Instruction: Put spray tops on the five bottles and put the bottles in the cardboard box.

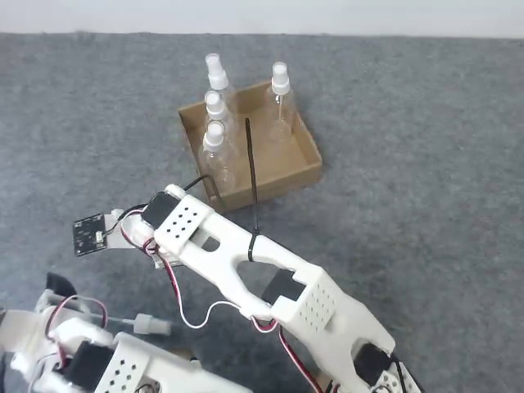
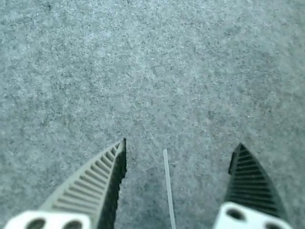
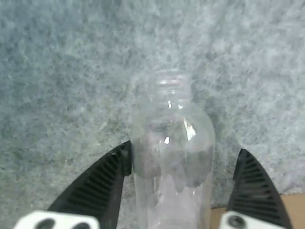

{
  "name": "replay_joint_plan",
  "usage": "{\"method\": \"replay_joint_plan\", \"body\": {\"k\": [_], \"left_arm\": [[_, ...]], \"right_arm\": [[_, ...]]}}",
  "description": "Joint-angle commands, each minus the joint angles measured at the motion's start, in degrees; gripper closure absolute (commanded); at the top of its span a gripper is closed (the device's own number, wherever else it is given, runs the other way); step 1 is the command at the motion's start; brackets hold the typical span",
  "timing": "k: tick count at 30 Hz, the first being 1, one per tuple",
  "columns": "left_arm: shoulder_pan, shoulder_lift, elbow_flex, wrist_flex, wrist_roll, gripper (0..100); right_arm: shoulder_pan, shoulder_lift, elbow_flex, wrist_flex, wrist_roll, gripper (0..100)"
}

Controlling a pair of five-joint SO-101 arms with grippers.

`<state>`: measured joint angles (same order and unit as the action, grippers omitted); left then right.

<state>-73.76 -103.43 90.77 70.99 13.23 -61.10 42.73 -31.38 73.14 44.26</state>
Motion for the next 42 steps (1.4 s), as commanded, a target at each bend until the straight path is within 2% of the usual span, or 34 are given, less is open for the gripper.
{"method": "replay_joint_plan", "body": {"k": [1,6,12,16,31,37,42], "left_arm": [[0.0,-1.1,0.0,-0.3,-0.4,67],[0.0,-1.1,0.0,-0.3,-0.4,67],[0.0,-1.1,0.0,-0.3,-0.4,67],[0.0,-1.1,0.0,-0.3,-0.4,67],[0.1,-1.1,0.0,-0.3,-0.4,67],[0.1,-1.1,0.0,-0.3,-0.4,67],[0.1,-1.1,0.0,-0.3,-0.4,67]], "right_arm": [[-0.2,-1.3,-3.3,-0.7,-0.4,71.4],[-0.2,-1.3,-3.3,-0.7,-0.4,72.3],[-0.2,-1.3,-3.3,-0.7,-0.4,88.3],[-0.1,-1.9,-3.5,-0.7,-0.4,92.4],[-0.1,-1.9,-15.3,5.8,-1.0,92.9],[0.5,-1.9,-19.6,9.0,-7.4,92.9],[2.2,-1.9,-24.5,13.4,-9.5,92.9]]}}
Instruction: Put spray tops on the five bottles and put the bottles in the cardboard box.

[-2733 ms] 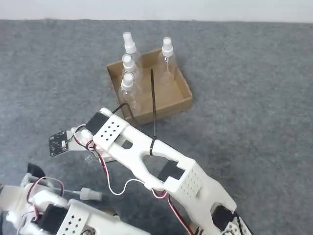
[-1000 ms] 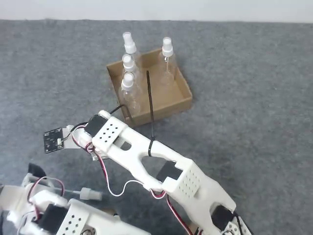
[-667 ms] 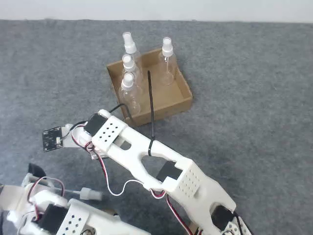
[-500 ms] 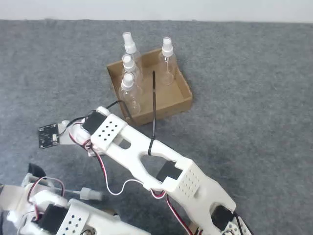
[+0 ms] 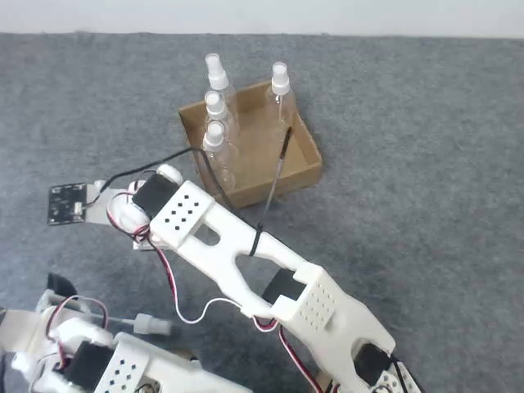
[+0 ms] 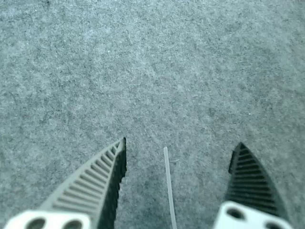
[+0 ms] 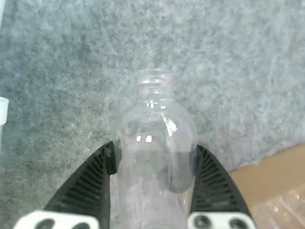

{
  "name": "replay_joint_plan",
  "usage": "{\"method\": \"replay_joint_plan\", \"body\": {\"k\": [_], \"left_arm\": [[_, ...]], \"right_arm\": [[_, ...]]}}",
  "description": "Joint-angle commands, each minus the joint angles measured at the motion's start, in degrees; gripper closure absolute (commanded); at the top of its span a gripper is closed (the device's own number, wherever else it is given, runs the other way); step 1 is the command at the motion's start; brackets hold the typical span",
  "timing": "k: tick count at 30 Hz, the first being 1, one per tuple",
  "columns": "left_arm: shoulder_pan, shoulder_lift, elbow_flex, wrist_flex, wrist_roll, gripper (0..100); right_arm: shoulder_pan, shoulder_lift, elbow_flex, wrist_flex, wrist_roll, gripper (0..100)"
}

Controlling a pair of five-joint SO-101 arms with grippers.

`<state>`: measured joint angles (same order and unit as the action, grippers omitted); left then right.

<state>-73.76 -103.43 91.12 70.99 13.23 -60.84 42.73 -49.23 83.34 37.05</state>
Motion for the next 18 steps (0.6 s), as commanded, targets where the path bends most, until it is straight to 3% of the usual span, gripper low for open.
{"method": "replay_joint_plan", "body": {"k": [1,18], "left_arm": [[0.1,-1.1,-0.4,-0.3,-0.4,67],[0.2,-1.1,-0.5,-0.3,-0.4,67]], "right_arm": [[2.2,-1.9,-7.8,4.4,-3.0,92.9],[2.3,-1.9,-22.2,18.6,-9.1,92.9]]}}
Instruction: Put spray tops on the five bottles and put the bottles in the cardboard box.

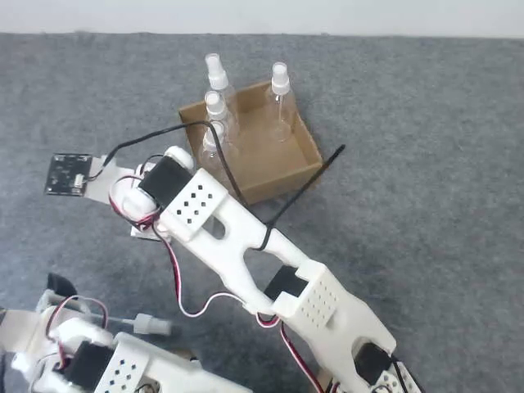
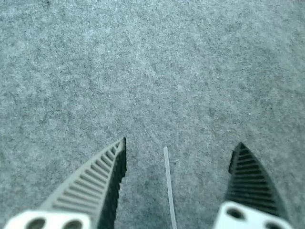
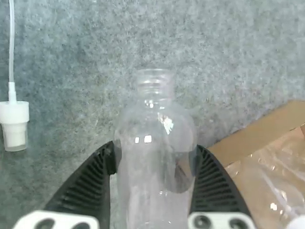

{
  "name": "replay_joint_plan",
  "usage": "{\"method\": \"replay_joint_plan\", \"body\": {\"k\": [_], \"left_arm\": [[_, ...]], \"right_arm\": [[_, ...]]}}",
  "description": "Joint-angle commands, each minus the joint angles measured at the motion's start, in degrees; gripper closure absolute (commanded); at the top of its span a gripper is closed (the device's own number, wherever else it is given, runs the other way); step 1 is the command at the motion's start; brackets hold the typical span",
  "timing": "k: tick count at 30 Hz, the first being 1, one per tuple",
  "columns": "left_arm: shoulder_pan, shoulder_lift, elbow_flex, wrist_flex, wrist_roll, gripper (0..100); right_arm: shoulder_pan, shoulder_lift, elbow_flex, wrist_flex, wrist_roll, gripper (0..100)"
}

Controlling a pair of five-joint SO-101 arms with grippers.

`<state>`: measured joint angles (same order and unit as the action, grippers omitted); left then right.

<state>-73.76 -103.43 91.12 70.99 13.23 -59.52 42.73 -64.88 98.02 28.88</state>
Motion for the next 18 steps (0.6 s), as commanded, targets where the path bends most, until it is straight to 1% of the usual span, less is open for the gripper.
{"method": "replay_joint_plan", "body": {"k": [1,5,11,14,18], "left_arm": [[0.2,-1.1,-0.5,-0.3,-0.4,67],[0.2,-1.1,-0.5,-0.3,-0.4,67],[0.2,-1.1,-0.5,-0.2,-0.4,67],[0.2,-1.1,-0.5,-0.2,-0.4,67],[0.2,-1.1,-0.5,-0.2,-0.4,67]], "right_arm": [[1.0,-1.9,-7.5,4.6,-1.1,92.9],[1.2,-2.1,-10.0,5.1,-5.5,92.9],[1.2,-3.0,-9.8,5.1,-6.5,92.9],[1.1,-6.5,-7.3,5.1,-6.5,92.9],[1.1,-13.0,0.5,5.1,-6.5,92.9]]}}
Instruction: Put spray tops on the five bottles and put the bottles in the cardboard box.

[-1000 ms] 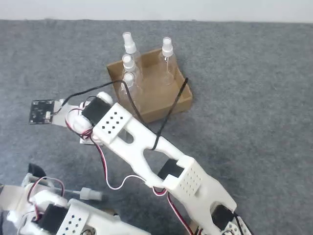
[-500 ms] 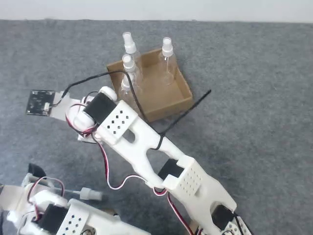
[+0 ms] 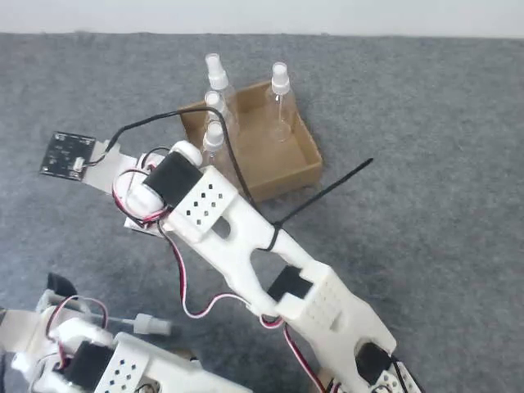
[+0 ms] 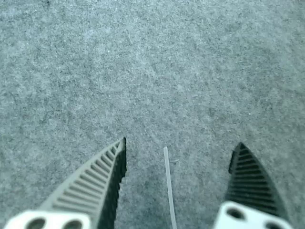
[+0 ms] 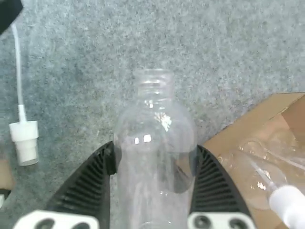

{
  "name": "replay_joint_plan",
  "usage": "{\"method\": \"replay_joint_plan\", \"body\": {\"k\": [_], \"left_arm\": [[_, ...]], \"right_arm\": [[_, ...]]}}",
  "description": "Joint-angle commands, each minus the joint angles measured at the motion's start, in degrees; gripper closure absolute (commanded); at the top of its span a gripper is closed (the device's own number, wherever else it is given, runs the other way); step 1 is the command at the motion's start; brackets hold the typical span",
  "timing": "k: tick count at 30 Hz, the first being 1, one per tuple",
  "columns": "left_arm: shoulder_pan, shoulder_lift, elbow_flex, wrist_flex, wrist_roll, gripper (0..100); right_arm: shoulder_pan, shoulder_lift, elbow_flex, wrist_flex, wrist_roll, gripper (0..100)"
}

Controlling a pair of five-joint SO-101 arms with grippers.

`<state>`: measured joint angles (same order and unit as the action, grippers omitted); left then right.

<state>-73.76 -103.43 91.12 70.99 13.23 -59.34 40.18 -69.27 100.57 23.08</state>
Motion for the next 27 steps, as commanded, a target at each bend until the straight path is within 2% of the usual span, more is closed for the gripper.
{"method": "replay_joint_plan", "body": {"k": [1,9,16,27], "left_arm": [[0.2,-1.1,-0.5,-0.2,-0.4,67],[0.2,-1.1,-0.5,-0.3,-0.4,67],[2.9,-1.1,-0.2,-0.1,-0.4,67],[3.4,-1.1,-0.2,0.1,-0.4,67]], "right_arm": [[0.9,-12.0,7.4,2.6,-0.7,92.9],[2.5,-24.3,22.8,2.3,-3.8,92.9],[7.3,-29.9,30.6,2.2,-4.0,92.9],[9.5,-37.6,40.9,2.3,-4.0,92.9]]}}
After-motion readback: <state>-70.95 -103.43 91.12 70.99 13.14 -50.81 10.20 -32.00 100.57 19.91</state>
